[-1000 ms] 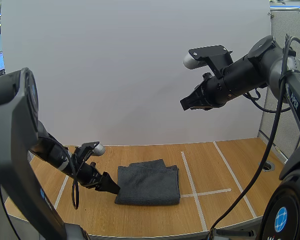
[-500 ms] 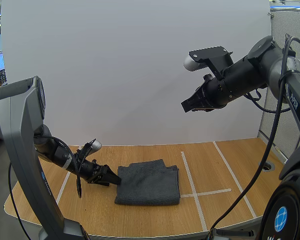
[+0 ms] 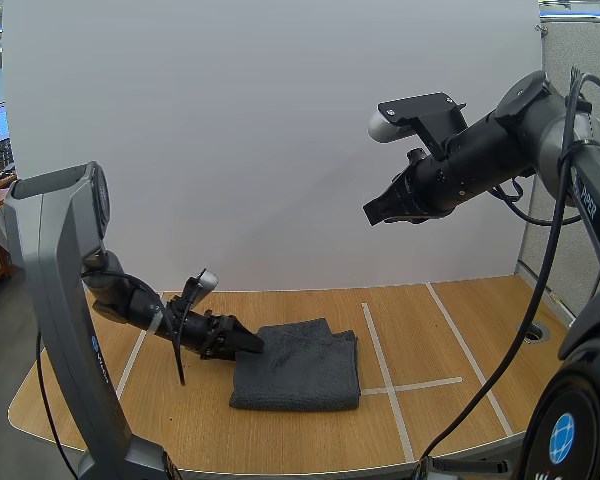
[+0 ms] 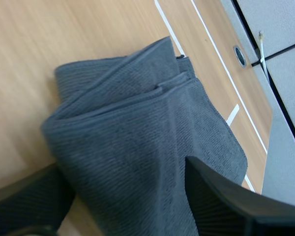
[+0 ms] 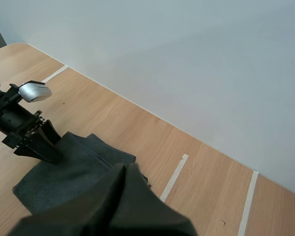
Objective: Fold the towel
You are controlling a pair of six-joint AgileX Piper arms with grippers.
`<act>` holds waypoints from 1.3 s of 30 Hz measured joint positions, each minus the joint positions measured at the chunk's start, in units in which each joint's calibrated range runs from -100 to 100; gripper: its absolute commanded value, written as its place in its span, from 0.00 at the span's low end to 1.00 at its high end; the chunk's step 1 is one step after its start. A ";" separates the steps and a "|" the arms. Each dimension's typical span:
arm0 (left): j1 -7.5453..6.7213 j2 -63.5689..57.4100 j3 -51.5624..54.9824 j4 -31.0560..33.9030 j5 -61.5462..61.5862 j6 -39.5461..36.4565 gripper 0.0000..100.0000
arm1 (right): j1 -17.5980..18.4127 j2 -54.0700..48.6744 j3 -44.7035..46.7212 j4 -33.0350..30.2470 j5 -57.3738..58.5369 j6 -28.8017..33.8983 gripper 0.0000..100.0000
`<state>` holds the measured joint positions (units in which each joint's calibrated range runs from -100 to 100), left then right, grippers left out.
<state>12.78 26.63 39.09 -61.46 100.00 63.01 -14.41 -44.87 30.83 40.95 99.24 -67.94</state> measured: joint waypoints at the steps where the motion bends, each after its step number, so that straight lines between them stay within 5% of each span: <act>1: -0.41 0.11 0.00 -0.12 0.00 -0.08 1.00 | 0.00 0.00 0.00 0.00 0.00 0.00 0.00; 12: -2.54 0.11 -0.48 -0.28 0.00 -0.60 1.00 | 0.00 0.00 0.00 -0.35 0.00 0.00 0.00; 20: -5.41 0.11 -0.54 -0.61 0.00 -0.70 0.98 | 0.00 0.00 0.00 -0.44 0.00 0.00 0.00; 24: -5.56 0.22 -0.54 -0.81 0.00 -0.70 0.61 | 0.00 0.00 0.00 -0.55 0.00 0.00 0.00; 28: -5.56 0.54 -0.54 -0.81 -0.07 -0.09 0.00 | 0.00 0.00 0.00 -0.55 0.00 0.00 0.00; 39: -5.55 0.82 -0.83 -1.81 -0.63 1.77 0.00 | 0.00 0.00 0.00 -0.91 0.00 0.00 0.00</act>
<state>7.24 27.45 38.26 -63.27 99.37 64.78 -14.41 -44.87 30.83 40.04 99.24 -67.94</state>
